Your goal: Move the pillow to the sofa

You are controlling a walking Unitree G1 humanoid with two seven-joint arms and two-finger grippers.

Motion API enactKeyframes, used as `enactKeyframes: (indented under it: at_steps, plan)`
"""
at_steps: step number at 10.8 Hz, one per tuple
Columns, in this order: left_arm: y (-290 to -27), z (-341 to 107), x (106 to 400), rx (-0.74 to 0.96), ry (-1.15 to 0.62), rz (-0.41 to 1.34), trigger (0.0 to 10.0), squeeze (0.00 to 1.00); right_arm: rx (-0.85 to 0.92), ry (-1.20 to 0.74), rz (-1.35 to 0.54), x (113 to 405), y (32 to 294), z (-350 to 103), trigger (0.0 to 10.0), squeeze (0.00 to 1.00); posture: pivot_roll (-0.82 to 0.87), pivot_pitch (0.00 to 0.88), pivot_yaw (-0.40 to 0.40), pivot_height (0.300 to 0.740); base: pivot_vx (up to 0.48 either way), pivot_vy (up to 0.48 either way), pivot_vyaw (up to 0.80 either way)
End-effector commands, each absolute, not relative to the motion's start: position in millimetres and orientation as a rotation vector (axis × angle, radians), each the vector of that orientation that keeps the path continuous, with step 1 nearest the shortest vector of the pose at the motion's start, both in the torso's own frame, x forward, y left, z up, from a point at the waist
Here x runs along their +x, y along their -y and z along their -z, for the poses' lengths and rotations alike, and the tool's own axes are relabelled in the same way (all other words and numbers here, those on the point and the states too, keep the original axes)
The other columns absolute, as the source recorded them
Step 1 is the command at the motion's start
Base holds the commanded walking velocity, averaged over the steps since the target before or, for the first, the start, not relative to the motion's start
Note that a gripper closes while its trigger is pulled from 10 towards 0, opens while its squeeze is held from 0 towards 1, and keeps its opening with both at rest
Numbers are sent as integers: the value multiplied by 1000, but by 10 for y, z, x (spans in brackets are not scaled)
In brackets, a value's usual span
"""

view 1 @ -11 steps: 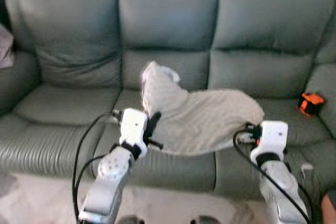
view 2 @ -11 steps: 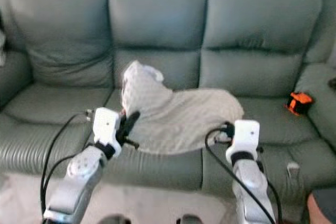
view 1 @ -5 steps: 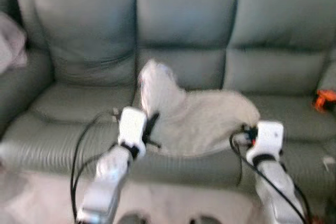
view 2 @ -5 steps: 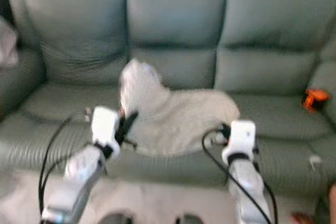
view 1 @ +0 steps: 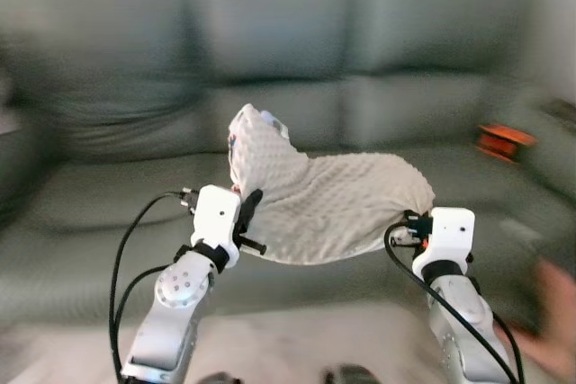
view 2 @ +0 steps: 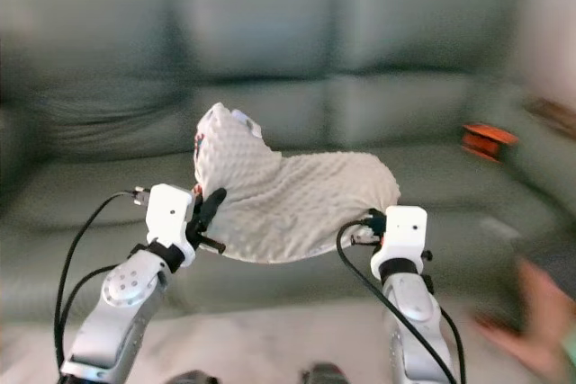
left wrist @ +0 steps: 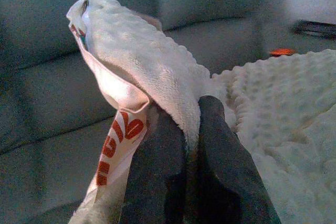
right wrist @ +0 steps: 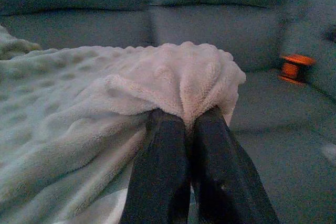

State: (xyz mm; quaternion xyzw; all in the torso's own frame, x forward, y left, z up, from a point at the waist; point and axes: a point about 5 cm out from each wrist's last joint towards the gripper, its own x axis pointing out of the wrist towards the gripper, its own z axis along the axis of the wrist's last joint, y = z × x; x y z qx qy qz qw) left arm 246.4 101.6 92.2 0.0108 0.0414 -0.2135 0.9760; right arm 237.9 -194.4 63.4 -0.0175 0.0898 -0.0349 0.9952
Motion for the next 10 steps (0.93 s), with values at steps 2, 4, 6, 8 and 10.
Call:
enactKeyframes:
  at_steps: [2, 4, 6, 8, 10]
  plan:
    - [-974, -1030, 2489, 8, -31, 455, 10000, 0, -43, -145, 68, 2411, 1943, -710, 10000, 0, -28, 0, -5, 740, 0, 0, -259]
    - [-983, -1044, 2486, 0, -20, 456, 10000, 0, -44, -144, 66, 2408, 1941, -714, 10000, 0, -30, 0, -5, 740, 133, 0, 0]
    - [-991, -1049, 2480, 2, -16, 455, 10000, 0, -46, -139, 55, 2403, 1929, -719, 10000, 0, -29, 0, -5, 740, 261, 0, 0]
    - [-993, -1045, 2478, 4, -19, 456, 10000, 0, -47, -137, 50, 2404, 1918, -723, 10000, 0, -25, 0, -7, 740, 304, 0, 0]
    - [-990, -1042, 2477, 4, -19, 459, 10000, 0, -49, -137, 48, 2406, 1918, -722, 10000, 0, -25, 0, -6, 740, 315, 0, 0]
